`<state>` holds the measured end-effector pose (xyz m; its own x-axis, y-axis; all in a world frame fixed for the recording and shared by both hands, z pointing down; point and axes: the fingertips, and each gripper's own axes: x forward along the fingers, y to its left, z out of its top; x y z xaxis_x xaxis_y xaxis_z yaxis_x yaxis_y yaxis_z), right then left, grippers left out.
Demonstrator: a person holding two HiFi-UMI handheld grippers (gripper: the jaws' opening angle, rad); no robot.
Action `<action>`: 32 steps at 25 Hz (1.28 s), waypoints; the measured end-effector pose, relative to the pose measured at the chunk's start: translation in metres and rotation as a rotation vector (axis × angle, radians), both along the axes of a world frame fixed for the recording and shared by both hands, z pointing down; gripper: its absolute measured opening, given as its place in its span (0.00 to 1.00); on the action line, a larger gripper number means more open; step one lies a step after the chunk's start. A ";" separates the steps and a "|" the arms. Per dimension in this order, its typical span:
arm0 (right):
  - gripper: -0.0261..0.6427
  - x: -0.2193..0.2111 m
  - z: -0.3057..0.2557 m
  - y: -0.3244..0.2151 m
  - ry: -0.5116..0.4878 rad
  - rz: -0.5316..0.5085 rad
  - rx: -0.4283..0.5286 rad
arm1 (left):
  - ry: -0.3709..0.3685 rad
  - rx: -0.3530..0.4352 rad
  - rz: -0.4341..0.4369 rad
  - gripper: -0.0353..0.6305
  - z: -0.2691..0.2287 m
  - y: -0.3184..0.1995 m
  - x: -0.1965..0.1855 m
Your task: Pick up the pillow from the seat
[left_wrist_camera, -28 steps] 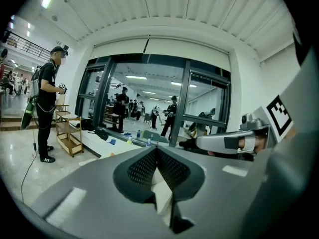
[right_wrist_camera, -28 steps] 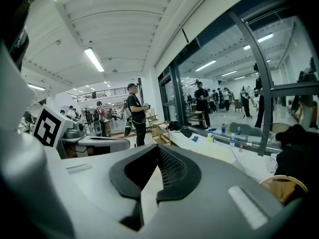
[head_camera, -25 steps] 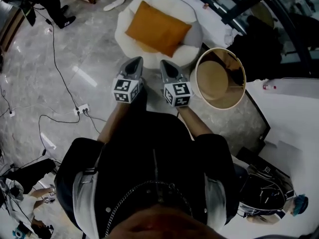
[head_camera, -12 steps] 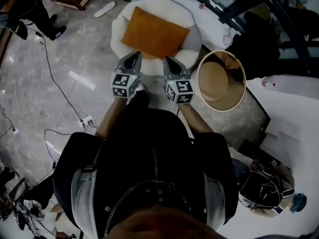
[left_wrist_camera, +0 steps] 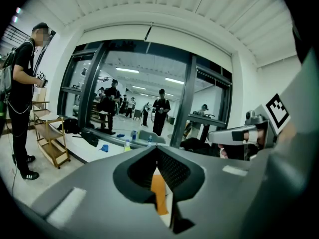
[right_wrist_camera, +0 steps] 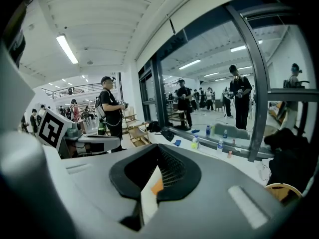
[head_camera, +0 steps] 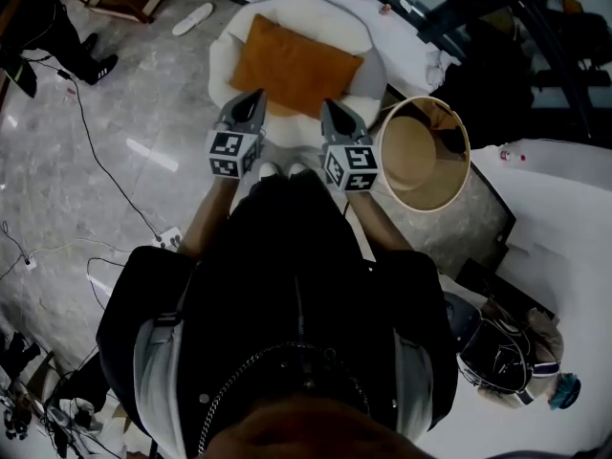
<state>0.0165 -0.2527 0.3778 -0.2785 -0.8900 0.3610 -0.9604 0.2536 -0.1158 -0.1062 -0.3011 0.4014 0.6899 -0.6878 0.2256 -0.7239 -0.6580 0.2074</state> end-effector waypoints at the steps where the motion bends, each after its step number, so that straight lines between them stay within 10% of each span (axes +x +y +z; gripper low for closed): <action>1: 0.04 0.003 -0.002 -0.004 0.000 0.003 0.000 | -0.001 0.002 0.000 0.07 -0.002 -0.004 0.002; 32: 0.04 0.141 0.031 -0.120 -0.030 0.023 0.077 | -0.081 0.042 -0.031 0.07 0.042 -0.131 0.103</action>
<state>0.1574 -0.3724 0.4091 -0.2672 -0.9212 0.2828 -0.9625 0.2407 -0.1254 -0.0027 -0.4323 0.4432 0.6488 -0.7185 0.2505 -0.7573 -0.6420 0.1201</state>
